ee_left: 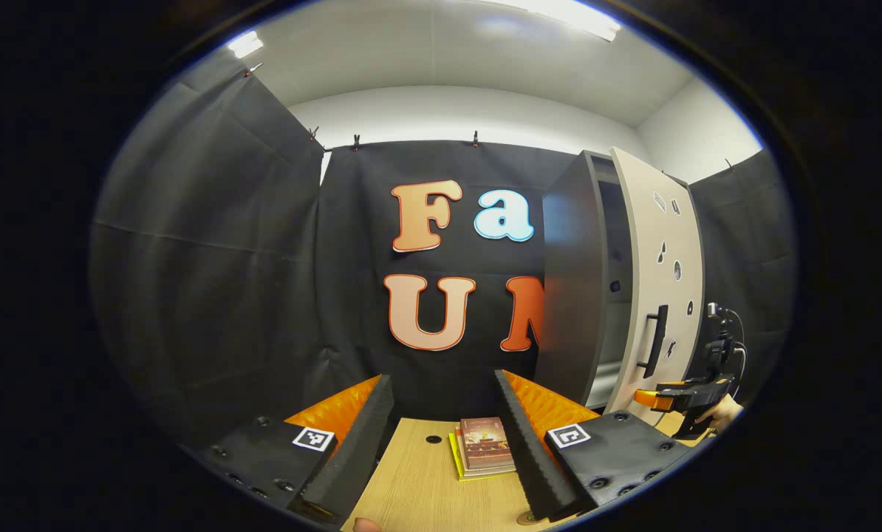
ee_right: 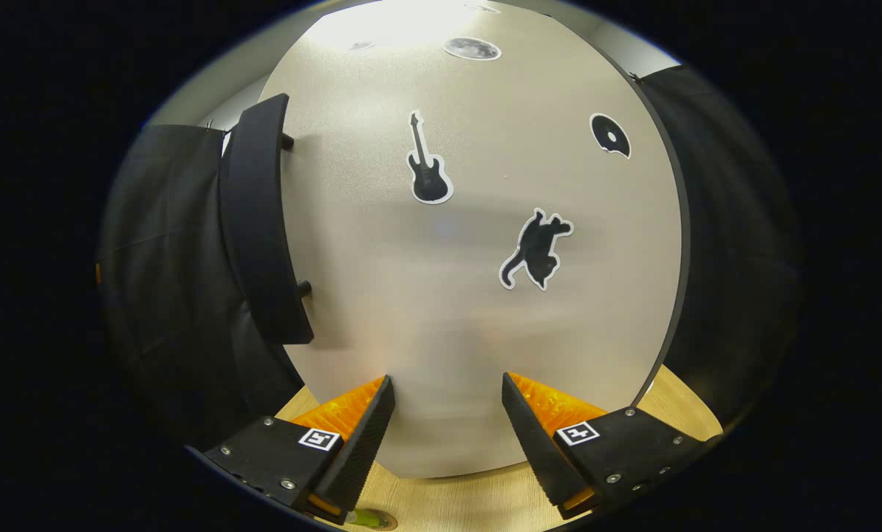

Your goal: Open the cabinet door with the right hand, grasp the bottle in the cabinet with the left hand and place it on the coaster, then close the cabinet door with the right hand.

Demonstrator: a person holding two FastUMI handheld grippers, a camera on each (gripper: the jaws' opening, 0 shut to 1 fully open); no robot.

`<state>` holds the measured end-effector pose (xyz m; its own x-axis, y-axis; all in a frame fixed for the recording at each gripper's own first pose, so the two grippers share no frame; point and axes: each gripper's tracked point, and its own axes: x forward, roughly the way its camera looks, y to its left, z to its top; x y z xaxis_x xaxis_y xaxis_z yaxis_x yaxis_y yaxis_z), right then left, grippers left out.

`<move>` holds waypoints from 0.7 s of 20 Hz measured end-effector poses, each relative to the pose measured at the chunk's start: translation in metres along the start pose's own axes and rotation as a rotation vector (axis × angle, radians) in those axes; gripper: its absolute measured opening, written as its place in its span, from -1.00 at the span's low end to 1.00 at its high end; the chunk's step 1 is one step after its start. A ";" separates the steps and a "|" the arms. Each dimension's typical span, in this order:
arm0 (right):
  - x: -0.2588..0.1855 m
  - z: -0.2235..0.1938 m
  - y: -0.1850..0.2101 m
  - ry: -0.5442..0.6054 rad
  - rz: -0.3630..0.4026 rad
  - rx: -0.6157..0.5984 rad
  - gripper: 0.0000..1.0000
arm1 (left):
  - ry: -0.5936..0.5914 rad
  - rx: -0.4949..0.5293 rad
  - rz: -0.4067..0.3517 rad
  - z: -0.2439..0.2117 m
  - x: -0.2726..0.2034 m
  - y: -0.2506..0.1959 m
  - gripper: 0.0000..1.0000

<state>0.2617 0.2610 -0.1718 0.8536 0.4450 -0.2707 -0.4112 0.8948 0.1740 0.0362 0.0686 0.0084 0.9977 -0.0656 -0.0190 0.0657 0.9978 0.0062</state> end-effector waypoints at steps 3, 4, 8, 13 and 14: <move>0.005 0.001 0.001 0.000 -0.014 0.002 0.82 | 0.010 -0.003 0.007 -0.003 0.002 0.006 0.79; 0.006 0.001 0.001 0.000 -0.021 0.004 0.82 | 0.011 -0.002 0.009 -0.005 0.003 0.008 0.79; 0.010 0.002 0.006 -0.001 -0.035 0.014 0.82 | 0.015 0.002 0.015 -0.007 0.005 0.014 0.79; 0.012 0.002 0.006 0.000 -0.066 0.012 0.83 | 0.030 0.004 0.016 -0.013 0.008 0.019 0.79; 0.012 0.002 0.005 0.002 -0.071 0.013 0.83 | 0.033 0.007 0.018 -0.013 0.008 0.021 0.79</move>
<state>0.2701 0.2709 -0.1723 0.8799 0.3807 -0.2843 -0.3457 0.9234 0.1668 0.0453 0.0890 -0.0048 0.9975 -0.0475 -0.0514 0.0482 0.9987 0.0134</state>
